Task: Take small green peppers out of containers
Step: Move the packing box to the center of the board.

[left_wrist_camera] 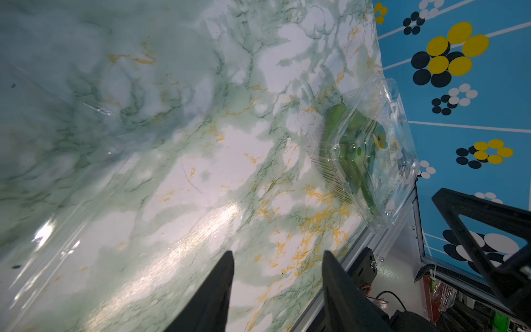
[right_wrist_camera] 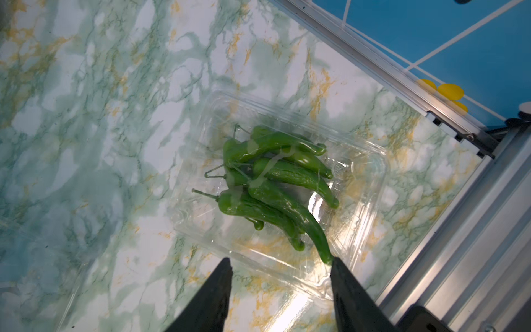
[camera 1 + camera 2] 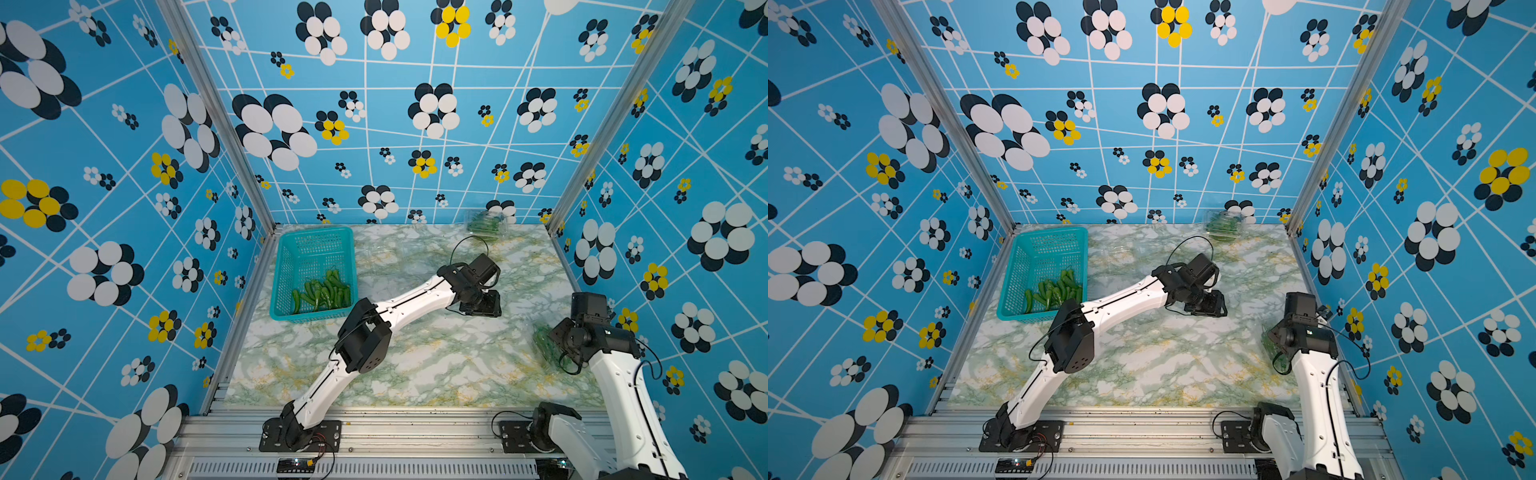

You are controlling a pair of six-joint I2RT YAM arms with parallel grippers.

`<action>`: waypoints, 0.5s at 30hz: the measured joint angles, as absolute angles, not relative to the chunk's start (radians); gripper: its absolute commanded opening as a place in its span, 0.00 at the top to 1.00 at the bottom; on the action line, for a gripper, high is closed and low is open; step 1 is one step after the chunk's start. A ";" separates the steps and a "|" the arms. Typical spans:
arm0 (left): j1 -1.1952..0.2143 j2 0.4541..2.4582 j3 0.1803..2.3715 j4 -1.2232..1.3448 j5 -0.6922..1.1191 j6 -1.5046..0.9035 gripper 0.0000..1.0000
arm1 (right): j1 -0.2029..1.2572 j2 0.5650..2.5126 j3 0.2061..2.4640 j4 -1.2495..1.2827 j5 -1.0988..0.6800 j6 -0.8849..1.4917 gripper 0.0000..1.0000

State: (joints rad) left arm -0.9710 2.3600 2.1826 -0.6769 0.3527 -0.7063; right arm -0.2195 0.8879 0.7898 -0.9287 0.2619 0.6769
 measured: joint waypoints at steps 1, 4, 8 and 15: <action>-0.972 2.368 2.188 -0.677 0.359 -0.707 0.48 | -0.223 0.880 0.785 -0.933 0.267 0.696 0.39; -0.972 2.389 2.197 -0.671 0.372 -0.704 0.49 | -0.240 0.865 0.755 -0.939 0.276 0.754 0.37; -0.969 2.396 2.197 -0.666 0.378 -0.688 0.49 | -0.279 0.862 0.728 -0.953 0.272 0.821 0.32; -0.958 2.396 2.197 -0.643 0.404 -0.684 0.49 | -0.405 0.861 0.666 -0.958 0.186 0.870 0.29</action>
